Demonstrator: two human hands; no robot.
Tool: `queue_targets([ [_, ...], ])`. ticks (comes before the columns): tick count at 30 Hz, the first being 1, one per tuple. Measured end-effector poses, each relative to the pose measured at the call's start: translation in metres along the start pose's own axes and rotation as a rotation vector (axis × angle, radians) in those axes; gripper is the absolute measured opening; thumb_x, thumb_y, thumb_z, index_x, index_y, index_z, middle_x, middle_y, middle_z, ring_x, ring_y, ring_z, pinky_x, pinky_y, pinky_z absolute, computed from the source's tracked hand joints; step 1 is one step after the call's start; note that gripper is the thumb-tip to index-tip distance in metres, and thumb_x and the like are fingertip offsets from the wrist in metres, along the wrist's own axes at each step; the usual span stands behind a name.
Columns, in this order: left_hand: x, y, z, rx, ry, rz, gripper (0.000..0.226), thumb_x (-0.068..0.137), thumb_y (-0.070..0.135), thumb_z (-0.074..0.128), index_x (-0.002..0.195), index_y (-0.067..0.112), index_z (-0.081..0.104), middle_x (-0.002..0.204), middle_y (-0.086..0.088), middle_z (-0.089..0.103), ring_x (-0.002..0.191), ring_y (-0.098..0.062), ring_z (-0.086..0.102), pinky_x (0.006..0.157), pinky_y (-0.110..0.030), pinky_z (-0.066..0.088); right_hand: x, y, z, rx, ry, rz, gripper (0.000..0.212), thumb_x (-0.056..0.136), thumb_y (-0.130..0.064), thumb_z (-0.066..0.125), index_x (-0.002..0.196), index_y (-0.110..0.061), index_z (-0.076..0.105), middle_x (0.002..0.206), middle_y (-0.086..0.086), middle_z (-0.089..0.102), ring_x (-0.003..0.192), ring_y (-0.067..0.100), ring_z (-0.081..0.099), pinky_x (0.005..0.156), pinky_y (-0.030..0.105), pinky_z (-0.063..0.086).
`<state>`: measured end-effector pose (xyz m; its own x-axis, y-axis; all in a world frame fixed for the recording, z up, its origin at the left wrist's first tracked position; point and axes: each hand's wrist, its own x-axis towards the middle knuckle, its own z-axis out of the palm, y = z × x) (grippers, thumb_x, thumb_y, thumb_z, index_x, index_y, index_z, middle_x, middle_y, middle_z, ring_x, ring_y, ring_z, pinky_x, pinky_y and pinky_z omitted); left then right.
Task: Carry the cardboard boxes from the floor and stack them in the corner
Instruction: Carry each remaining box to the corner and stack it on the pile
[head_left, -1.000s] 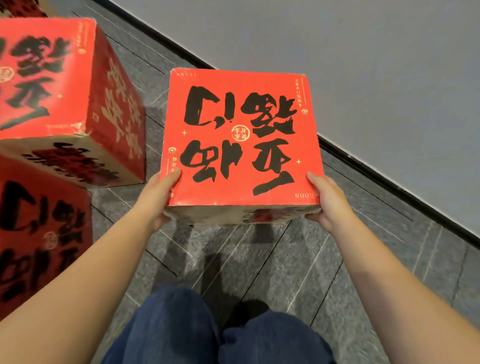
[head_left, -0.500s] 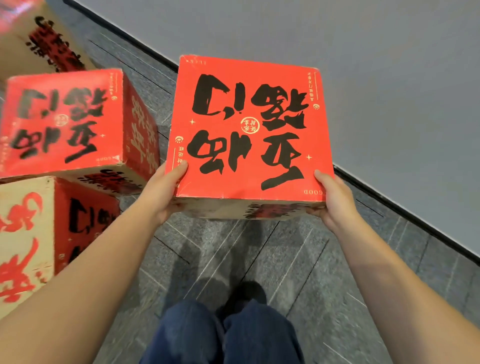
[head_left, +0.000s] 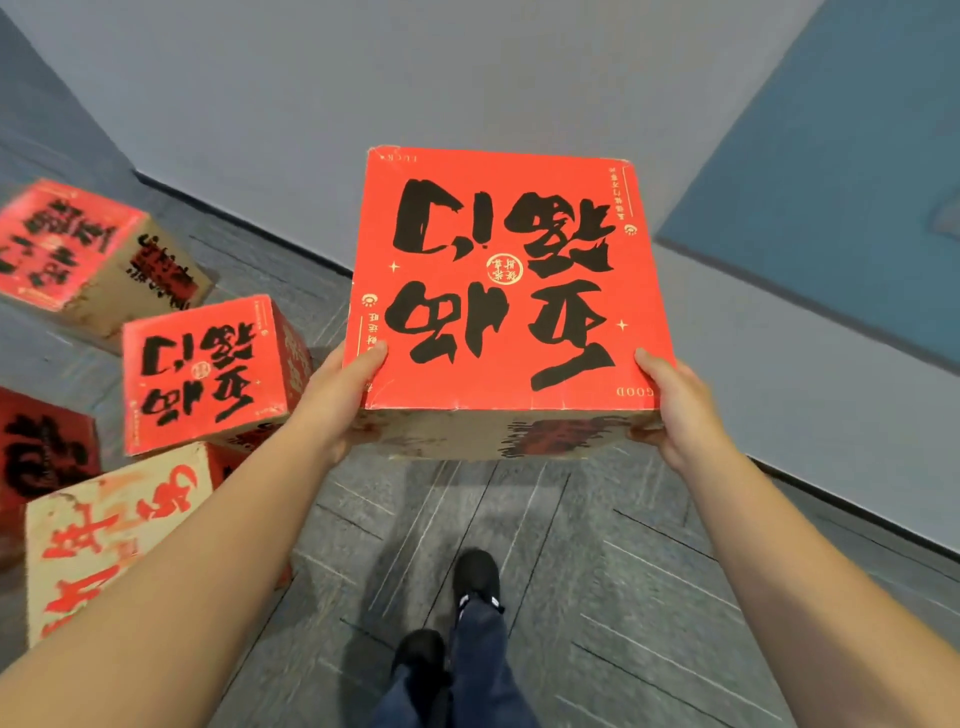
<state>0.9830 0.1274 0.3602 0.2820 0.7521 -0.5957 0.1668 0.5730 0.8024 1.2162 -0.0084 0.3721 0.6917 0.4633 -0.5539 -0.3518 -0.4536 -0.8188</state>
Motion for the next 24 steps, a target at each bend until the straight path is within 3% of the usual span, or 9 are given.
queue_targets([
  [5,-0.050,0.022,0.035,0.100,-0.144,0.063,0.015,0.096,0.034,0.045,0.109,0.036,0.052,0.090,0.009,0.064,0.083,-0.013,0.060,0.068,-0.034,0.047,-0.062,-0.008,-0.061,0.076,0.145,-0.033,0.012,0.090,-0.028,0.053,0.080,-0.025,0.054,0.072,-0.004,0.057,0.062,0.014,0.051,0.054,0.025,0.038],
  [9,-0.091,0.040,0.083,0.189,-0.294,0.070,0.016,0.095,0.036,0.046,0.110,0.036,0.051,0.091,0.009,0.063,0.085,-0.016,0.060,0.081,-0.042,0.048,-0.114,-0.015,-0.125,0.148,0.287,-0.046,0.013,0.091,-0.029,0.052,0.078,-0.024,0.055,0.073,-0.004,0.057,0.063,0.015,0.051,0.059,0.027,0.040],
  [16,-0.176,0.051,0.200,0.364,-0.590,0.128,0.009,0.096,0.036,0.043,0.100,0.034,0.051,0.083,0.009,0.061,0.074,-0.013,0.057,0.067,-0.030,0.044,-0.210,-0.009,-0.247,0.307,0.573,-0.106,0.014,0.092,-0.027,0.051,0.078,-0.025,0.055,0.073,-0.006,0.056,0.063,0.012,0.051,0.057,0.026,0.040],
  [21,-0.255,0.032,0.287,0.473,-0.785,0.185,0.009,0.097,0.036,0.043,0.103,0.032,0.048,0.084,0.009,0.058,0.075,-0.014,0.052,0.086,-0.040,0.042,-0.278,0.019,-0.336,0.452,0.783,-0.137,0.009,0.090,-0.026,0.054,0.081,-0.024,0.057,0.076,-0.004,0.057,0.066,0.014,0.052,0.061,0.028,0.042],
  [24,-0.307,0.008,0.336,0.522,-0.886,0.204,0.011,0.097,0.035,0.042,0.106,0.031,0.046,0.083,0.009,0.057,0.073,-0.013,0.051,0.088,-0.040,0.042,-0.318,0.044,-0.388,0.542,0.888,-0.158,0.009,0.091,-0.023,0.053,0.082,-0.024,0.058,0.073,-0.004,0.057,0.064,0.013,0.052,0.061,0.028,0.043],
])
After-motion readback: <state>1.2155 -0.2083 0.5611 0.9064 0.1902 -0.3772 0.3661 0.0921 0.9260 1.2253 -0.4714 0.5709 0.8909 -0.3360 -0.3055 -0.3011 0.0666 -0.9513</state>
